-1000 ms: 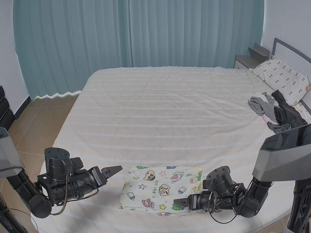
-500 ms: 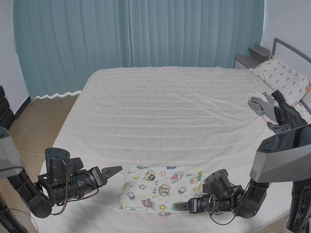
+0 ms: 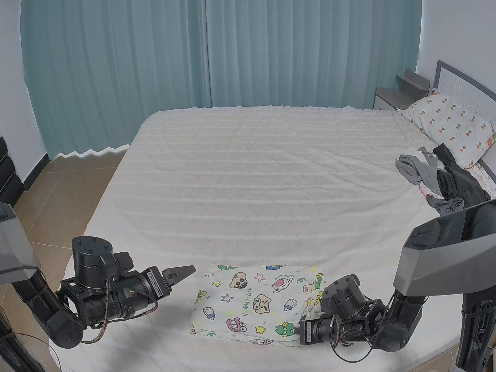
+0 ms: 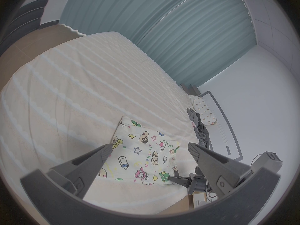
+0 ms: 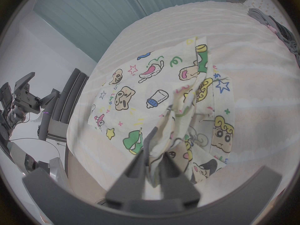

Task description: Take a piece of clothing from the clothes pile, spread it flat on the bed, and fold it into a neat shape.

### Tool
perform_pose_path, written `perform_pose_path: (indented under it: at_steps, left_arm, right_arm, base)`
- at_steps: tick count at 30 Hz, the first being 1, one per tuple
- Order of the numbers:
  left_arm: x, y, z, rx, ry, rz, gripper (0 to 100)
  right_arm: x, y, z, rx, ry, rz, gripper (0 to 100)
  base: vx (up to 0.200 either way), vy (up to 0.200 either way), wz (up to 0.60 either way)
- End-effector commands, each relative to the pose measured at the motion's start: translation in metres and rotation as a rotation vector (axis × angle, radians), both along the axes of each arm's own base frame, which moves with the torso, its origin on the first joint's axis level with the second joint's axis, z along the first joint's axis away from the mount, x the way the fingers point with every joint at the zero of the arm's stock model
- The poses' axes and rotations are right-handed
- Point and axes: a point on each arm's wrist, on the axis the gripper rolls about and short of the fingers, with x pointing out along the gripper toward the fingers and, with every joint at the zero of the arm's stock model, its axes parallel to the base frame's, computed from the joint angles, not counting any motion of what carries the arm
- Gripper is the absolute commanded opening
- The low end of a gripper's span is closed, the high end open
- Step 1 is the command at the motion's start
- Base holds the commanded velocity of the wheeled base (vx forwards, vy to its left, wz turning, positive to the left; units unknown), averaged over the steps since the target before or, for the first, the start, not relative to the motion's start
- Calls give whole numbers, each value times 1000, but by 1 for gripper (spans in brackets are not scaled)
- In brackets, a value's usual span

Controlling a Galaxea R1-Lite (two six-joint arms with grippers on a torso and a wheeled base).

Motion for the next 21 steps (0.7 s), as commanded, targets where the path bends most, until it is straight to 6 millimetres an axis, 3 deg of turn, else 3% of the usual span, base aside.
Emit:
perform_pose_path:
  at_steps: [1,11,21]
  left_arm:
    - [-1,0,-1,2,5,0,100]
    - [-1,0,-1,2,7,0,100]
    - [-2,-1,-1,4,8,-5,100]
  right_arm:
    - [-2,-2,0,-7,0,-7,0]
    - [-19,-19,13,-21,13,-16,0]
    - [-21,-30,9,-40,40,-44,0]
  base:
    - [0,0,0]
    - [0,0,0]
    - [0,0,0]
